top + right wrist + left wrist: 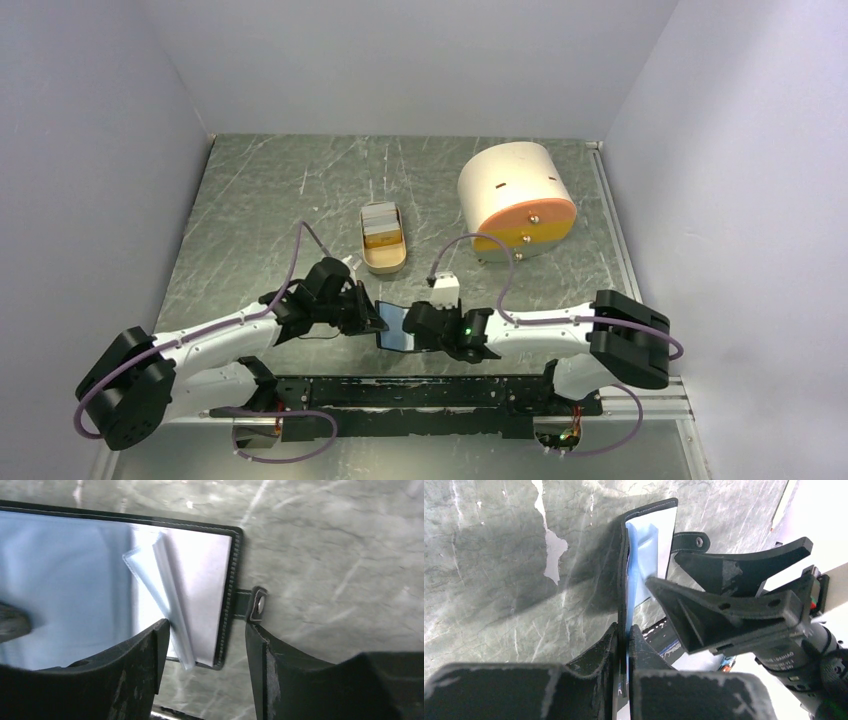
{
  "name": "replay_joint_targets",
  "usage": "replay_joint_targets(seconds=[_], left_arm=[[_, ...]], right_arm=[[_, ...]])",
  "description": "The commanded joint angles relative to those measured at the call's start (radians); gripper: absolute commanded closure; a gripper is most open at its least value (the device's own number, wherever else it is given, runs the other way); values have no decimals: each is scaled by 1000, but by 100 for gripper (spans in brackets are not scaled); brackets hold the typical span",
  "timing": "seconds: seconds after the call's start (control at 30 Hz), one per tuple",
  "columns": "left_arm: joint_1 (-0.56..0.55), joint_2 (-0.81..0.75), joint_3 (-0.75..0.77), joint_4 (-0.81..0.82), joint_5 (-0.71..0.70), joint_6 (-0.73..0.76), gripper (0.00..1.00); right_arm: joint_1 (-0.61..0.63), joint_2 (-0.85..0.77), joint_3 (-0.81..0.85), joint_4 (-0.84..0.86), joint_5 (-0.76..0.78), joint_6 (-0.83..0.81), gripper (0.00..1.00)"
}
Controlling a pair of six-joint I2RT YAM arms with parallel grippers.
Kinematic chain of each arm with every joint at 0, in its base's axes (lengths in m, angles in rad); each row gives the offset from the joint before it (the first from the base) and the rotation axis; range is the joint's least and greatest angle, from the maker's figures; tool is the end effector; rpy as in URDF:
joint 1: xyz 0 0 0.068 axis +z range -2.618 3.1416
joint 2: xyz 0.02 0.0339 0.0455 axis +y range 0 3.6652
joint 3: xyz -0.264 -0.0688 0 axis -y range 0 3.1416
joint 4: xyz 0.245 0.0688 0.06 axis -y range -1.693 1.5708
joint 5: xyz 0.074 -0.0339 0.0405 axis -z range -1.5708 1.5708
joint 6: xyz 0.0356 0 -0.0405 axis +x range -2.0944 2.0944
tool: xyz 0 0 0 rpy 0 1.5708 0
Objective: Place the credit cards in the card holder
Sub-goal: Open the card holder at the center of the board.
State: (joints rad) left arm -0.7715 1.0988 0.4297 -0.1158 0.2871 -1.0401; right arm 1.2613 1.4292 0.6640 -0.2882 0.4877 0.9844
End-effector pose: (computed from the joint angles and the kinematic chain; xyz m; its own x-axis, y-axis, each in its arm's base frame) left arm 0.1405 -0.1508 0.1673 -0.9570 -0.2231 -0.1855 -0.0258 0.7023 -0.7114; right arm 0.0930 0.2361 0.1568 -0.7886 -0.0501 -0.6129 -0.2061 0.9606 0.1866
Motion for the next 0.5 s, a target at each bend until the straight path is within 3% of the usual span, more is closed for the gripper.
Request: replay_joint_targets(seconds=[0.0, 0.1, 0.3, 0.47], left_arm=[[-9, -37, 13, -14, -22, 4, 91], [-8, -50, 12, -21, -24, 18, 89], [-8, -67, -15, 43, 3, 17, 76], [-8, -36, -4, 16, 3, 29, 89]], right_arm=[[-10, -68, -55, -73, 75, 44, 41], [-11, -105, -78, -94, 88, 56, 44], [-11, -168, -66, -134, 88, 37, 47], [-11, -241, 13, -152, 50, -60, 47]])
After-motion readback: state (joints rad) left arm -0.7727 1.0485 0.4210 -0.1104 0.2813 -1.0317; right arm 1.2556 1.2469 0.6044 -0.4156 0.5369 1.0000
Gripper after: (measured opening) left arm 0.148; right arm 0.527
